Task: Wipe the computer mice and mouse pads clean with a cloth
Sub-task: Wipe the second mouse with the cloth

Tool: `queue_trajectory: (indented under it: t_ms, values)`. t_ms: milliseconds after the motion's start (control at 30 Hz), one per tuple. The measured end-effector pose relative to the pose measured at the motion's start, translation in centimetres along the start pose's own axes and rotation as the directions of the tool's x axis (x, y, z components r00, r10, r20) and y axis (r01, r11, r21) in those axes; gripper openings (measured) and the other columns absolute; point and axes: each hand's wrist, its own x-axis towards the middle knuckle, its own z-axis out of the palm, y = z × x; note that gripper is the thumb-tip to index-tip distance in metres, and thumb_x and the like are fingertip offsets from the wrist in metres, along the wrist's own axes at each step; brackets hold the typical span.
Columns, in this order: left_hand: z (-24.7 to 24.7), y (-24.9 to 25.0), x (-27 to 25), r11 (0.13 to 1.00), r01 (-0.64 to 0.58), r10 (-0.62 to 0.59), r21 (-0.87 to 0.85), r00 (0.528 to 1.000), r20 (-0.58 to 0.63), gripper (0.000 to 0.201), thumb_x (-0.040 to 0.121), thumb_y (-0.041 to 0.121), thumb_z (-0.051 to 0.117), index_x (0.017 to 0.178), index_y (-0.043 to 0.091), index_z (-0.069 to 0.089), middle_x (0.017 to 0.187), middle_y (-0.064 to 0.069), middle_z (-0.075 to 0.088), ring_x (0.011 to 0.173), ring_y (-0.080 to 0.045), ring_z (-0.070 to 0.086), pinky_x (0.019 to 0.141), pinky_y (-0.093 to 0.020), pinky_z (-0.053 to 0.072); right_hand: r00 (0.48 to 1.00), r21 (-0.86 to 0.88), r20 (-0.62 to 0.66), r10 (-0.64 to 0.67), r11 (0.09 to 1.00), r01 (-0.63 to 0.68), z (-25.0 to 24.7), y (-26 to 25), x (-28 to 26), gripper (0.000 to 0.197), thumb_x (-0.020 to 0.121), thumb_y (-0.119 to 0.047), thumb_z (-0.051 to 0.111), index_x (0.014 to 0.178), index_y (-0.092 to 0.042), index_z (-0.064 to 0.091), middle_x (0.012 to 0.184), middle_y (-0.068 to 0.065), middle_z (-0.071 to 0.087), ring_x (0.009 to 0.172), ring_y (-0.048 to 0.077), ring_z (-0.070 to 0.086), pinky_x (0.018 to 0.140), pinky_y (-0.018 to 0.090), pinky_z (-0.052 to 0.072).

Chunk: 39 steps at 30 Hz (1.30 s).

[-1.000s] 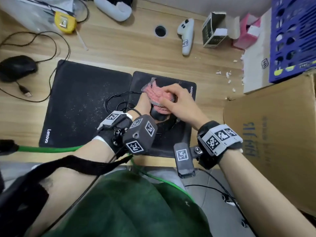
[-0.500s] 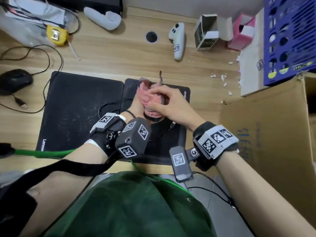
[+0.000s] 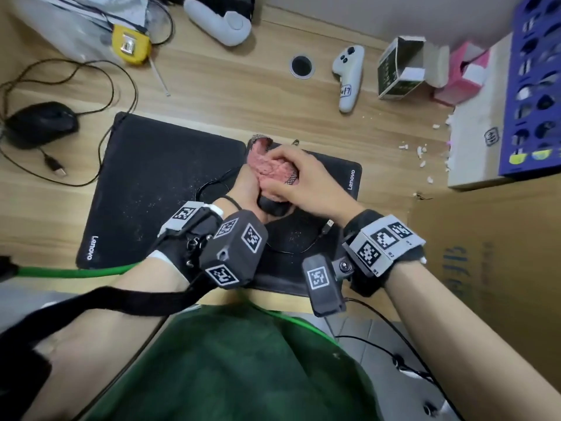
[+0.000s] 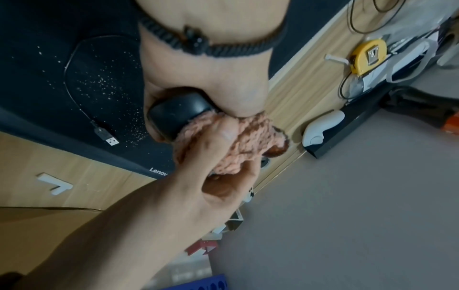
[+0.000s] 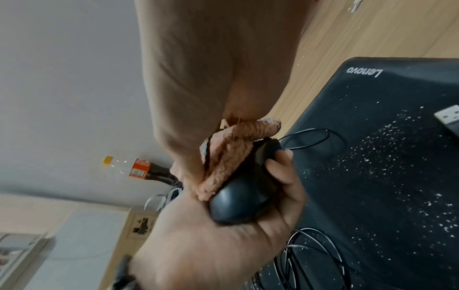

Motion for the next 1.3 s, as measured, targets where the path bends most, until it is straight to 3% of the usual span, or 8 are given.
queue_trajectory:
  t_ms: [300, 400, 533, 600, 733, 967, 1133, 1300]
  values:
    - [-3.1, 3.3, -1.0, 0.973, -0.060, 0.025, 0.223, 0.988, 0.155, 0.024, 0.092, 0.038, 0.047, 0.097, 0.017, 0.058, 0.082, -0.004, 0.060, 0.066, -0.025, 0.058, 0.055, -0.025, 0.049, 0.802, 0.170, -0.477, 0.359, 0.933, -0.316, -1.4, -1.1, -0.3, 0.036, 0.085, -0.014, 0.068, 0.116, -0.019, 0.050, 0.080, -0.010, 0.049, 0.066, -0.001, 0.052, 0.071, 0.020, 0.049]
    - [-4.2, 4.2, -1.8, 0.962, -0.066, 0.011, 0.265, 0.979, 0.203, 0.029, 0.094, 0.038, 0.042, 0.093, 0.014, 0.058, 0.077, -0.005, 0.058, 0.064, -0.023, 0.057, 0.055, -0.024, 0.049, 0.891, 0.084, -0.296, 0.345, 0.938, -0.336, 1.4, -3.5, 0.1, 0.039, 0.088, -0.031, 0.066, 0.125, -0.026, 0.054, 0.097, -0.003, 0.065, 0.088, 0.012, 0.066, 0.087, 0.029, 0.051]
    - [-6.3, 5.6, -2.0, 0.986, -0.015, -0.011, 0.166, 0.988, 0.155, 0.031, 0.093, 0.037, 0.041, 0.089, 0.013, 0.060, 0.080, -0.006, 0.061, 0.064, -0.022, 0.060, 0.061, -0.026, 0.051, 0.972, -0.098, -0.020, 0.233, 0.967, -0.234, 3.7, -6.8, 0.1, 0.058, 0.092, -0.021, 0.060, 0.146, -0.019, 0.038, 0.100, 0.001, 0.058, 0.080, 0.012, 0.059, 0.077, 0.003, 0.039]
    - [-7.4, 6.3, -2.4, 0.988, 0.029, -0.051, 0.149, 0.988, 0.145, 0.034, 0.092, 0.039, 0.041, 0.098, 0.012, 0.061, 0.089, -0.009, 0.065, 0.074, -0.025, 0.063, 0.067, -0.029, 0.052, 0.977, -0.123, 0.045, 0.209, 0.972, -0.202, 4.3, -7.1, 0.0, 0.065, 0.084, -0.029, 0.070, 0.144, -0.025, 0.042, 0.110, 0.000, 0.058, 0.091, 0.011, 0.060, 0.090, 0.018, 0.044]
    - [-8.9, 6.5, -4.3, 0.992, 0.025, -0.049, 0.125, 0.980, 0.191, 0.037, 0.095, 0.034, 0.037, 0.083, 0.009, 0.062, 0.069, -0.010, 0.067, 0.054, -0.023, 0.065, 0.055, -0.027, 0.055, 0.974, -0.206, -0.076, 0.214, 0.952, -0.225, 5.8, -7.9, 1.2, 0.051, 0.078, -0.032, 0.077, 0.125, -0.023, 0.060, 0.082, -0.018, 0.056, 0.066, -0.006, 0.050, 0.068, 0.015, 0.039]
    - [-12.0, 7.2, -5.6, 0.984, -0.013, -0.025, 0.179, 0.978, 0.206, 0.031, 0.091, 0.036, 0.041, 0.083, 0.012, 0.059, 0.075, -0.009, 0.060, 0.064, -0.025, 0.057, 0.058, -0.026, 0.049, 0.965, -0.172, -0.094, 0.246, 0.950, -0.259, 7.7, -9.9, 3.3, 0.029, 0.086, -0.038, 0.066, 0.111, -0.025, 0.062, 0.104, -0.007, 0.068, 0.092, 0.011, 0.063, 0.087, 0.030, 0.051]
    - [-13.4, 8.3, -5.6, 0.999, -0.014, 0.006, 0.051, 0.987, 0.158, 0.034, 0.089, 0.031, 0.040, 0.076, 0.010, 0.062, 0.074, -0.011, 0.065, 0.069, -0.026, 0.062, 0.071, -0.032, 0.053, 0.989, -0.232, 0.004, 0.147, 0.962, -0.142, 10.6, -11.6, 2.8, 0.033, 0.076, -0.032, 0.076, 0.104, -0.025, 0.060, 0.096, -0.012, 0.064, 0.084, 0.005, 0.060, 0.077, 0.016, 0.046]
    - [-13.0, 7.7, -7.3, 0.988, -0.009, -0.043, 0.156, 0.944, 0.327, 0.029, 0.092, 0.033, 0.038, 0.090, 0.012, 0.057, 0.079, -0.012, 0.060, 0.058, -0.025, 0.060, 0.053, -0.023, 0.051, 0.934, -0.045, -0.237, 0.266, 0.958, -0.284, 8.9, -11.2, 4.4, 0.021, 0.080, -0.031, 0.067, 0.097, -0.021, 0.064, 0.095, -0.002, 0.071, 0.091, 0.018, 0.068, 0.087, 0.044, 0.055]
